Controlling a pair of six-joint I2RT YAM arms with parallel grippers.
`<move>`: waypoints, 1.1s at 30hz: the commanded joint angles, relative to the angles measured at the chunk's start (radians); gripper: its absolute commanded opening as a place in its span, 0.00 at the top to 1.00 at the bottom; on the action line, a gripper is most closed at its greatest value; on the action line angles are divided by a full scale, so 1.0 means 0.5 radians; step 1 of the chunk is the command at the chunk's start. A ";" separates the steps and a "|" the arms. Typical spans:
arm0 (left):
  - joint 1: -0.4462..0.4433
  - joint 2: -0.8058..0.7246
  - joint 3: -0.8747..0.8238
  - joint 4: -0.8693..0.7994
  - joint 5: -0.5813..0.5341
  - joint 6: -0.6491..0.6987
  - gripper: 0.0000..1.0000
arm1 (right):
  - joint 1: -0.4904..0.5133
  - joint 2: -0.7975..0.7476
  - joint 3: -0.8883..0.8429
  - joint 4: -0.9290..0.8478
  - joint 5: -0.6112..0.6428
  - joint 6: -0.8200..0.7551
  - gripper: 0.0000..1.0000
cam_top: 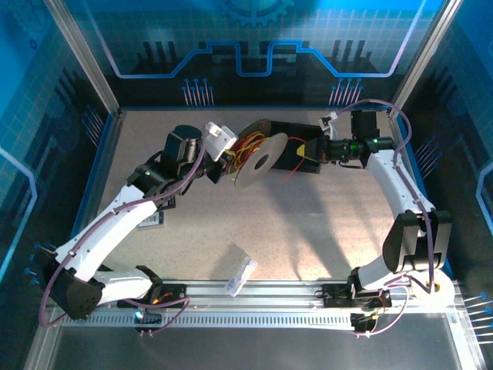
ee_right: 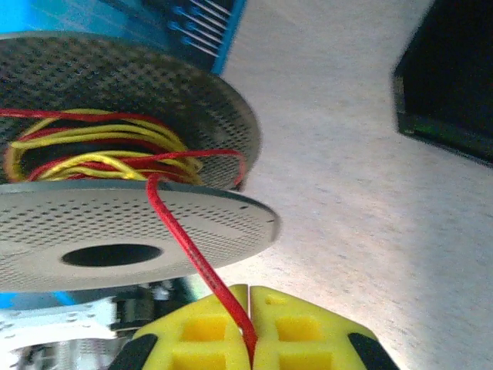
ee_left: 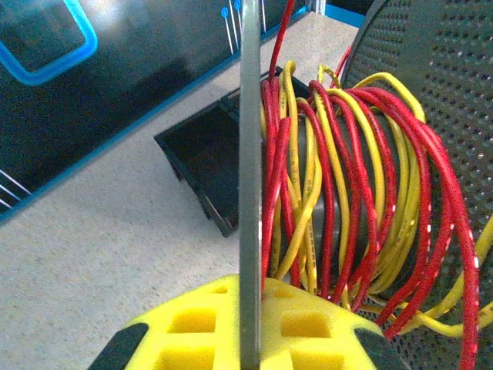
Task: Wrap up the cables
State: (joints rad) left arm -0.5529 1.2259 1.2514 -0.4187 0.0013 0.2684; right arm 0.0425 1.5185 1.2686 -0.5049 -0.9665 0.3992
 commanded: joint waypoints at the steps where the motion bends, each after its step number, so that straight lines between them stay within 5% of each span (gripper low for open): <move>1: -0.005 -0.004 0.023 0.237 0.025 0.194 1.00 | 0.010 -0.015 -0.181 0.874 -0.521 0.800 1.00; 3: -0.003 0.004 -0.001 0.263 0.081 0.208 1.00 | 0.025 -0.010 -0.345 1.647 -0.596 1.388 1.00; 7: -0.006 0.040 -0.021 0.294 0.103 0.267 1.00 | 0.047 0.306 -0.537 3.795 -0.481 3.039 1.00; 25: 0.093 0.003 -0.335 0.706 -0.024 0.510 1.00 | 0.404 0.308 -0.610 3.827 -0.220 3.331 1.00; 33: 0.225 0.071 -0.429 0.820 0.073 0.503 1.00 | 0.543 0.026 -0.665 3.015 -0.077 3.060 1.00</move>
State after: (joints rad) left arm -0.4515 1.2556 1.0443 -0.1177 0.0048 0.4973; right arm 0.2821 1.6375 0.9306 1.1454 -1.0309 2.0102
